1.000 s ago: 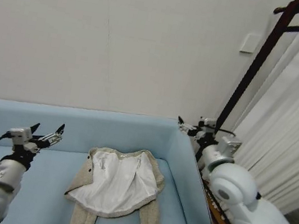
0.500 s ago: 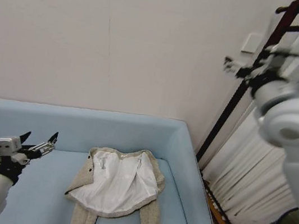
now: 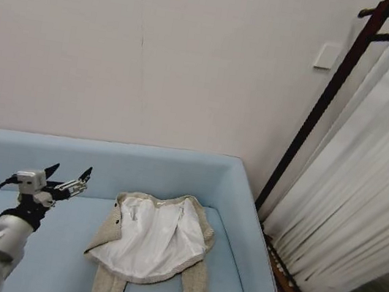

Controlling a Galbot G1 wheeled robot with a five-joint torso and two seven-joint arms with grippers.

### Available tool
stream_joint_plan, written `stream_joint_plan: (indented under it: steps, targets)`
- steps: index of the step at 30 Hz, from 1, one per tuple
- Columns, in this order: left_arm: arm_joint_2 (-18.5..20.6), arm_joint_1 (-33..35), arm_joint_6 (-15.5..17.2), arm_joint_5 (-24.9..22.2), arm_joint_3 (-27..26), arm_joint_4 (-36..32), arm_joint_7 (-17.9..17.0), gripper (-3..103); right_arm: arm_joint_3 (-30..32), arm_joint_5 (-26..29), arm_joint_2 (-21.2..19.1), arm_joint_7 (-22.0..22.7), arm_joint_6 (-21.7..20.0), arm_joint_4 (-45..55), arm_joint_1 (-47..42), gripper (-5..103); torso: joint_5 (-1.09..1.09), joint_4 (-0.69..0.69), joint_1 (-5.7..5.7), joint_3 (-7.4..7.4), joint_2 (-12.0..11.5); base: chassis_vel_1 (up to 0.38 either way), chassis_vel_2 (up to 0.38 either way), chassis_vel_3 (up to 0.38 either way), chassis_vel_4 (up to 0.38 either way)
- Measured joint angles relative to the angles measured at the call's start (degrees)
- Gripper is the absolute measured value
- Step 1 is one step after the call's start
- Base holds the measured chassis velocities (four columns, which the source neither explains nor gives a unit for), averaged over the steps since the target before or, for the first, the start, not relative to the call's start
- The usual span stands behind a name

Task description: Pick up the clothes from the sofa and hang them on the clothes hanger.

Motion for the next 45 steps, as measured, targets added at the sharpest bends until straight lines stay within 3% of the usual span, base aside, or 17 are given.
stream_joint_plan:
  steps: [3,8,12,14,19,30,39,42,45]
  targets:
    - [0.24,-0.89,0.09,-0.04,0.06,0.55,0.30,100,-9.19,2.96,3.53,0.57,-0.25,-6.35,9.85,100,-0.07,0.04,0.00,0.00,0.00,0.000,0.000,0.000,0.000]
    - [0.49,-2.26,0.26,-0.20,0.49,1.26,1.22,100,-18.27,4.86,6.16,2.00,-0.27,-12.79,18.72,100,-0.10,0.03,0.01,0.01,0.00,0.000,0.000,0.000,0.000]
    - [0.31,-2.74,0.31,-0.23,0.62,1.59,1.82,100,-20.61,5.91,4.47,2.64,-0.27,-11.94,19.42,100,-0.03,-0.03,0.01,0.00,0.00,0.000,0.000,0.000,0.000]
    - [0.16,-3.00,0.50,-0.25,0.87,1.92,2.10,100,-22.25,8.44,2.98,4.99,-0.27,-10.35,19.51,100,-0.02,-0.05,0.00,0.00,0.00,0.000,0.000,0.000,0.000]
    - [0.42,-3.83,0.62,-0.27,1.09,2.71,2.52,100,-26.15,13.01,2.38,9.44,-0.27,-9.69,21.68,100,-0.04,0.02,0.00,0.00,0.00,0.000,0.000,0.000,0.000]
    - [-0.07,-5.25,0.61,-0.27,1.55,3.86,3.44,100,-35.68,16.82,1.96,10.29,-0.24,-14.82,28.76,100,-0.04,-0.03,0.00,0.00,0.00,0.000,0.000,0.000,0.000]
    - [-0.77,-6.05,0.32,-0.27,1.82,4.54,3.70,100,-36.54,21.25,1.86,13.03,-0.20,-15.12,28.54,101,-0.05,0.00,0.00,0.00,0.00,0.000,0.000,0.000,0.000]
    - [-0.86,-6.10,0.02,-0.27,1.82,4.92,3.91,100,-36.59,21.61,1.38,13.47,-0.18,-15.36,27.71,87,-0.05,-0.01,0.00,0.00,0.00,0.000,0.000,0.000,0.000]
    - [-0.85,-6.12,-0.14,-0.27,1.74,5.01,3.97,100,-36.53,21.74,1.17,13.73,-0.18,-15.16,27.31,82,-0.04,-0.01,0.00,0.00,0.00,0.000,0.000,0.000,0.000]
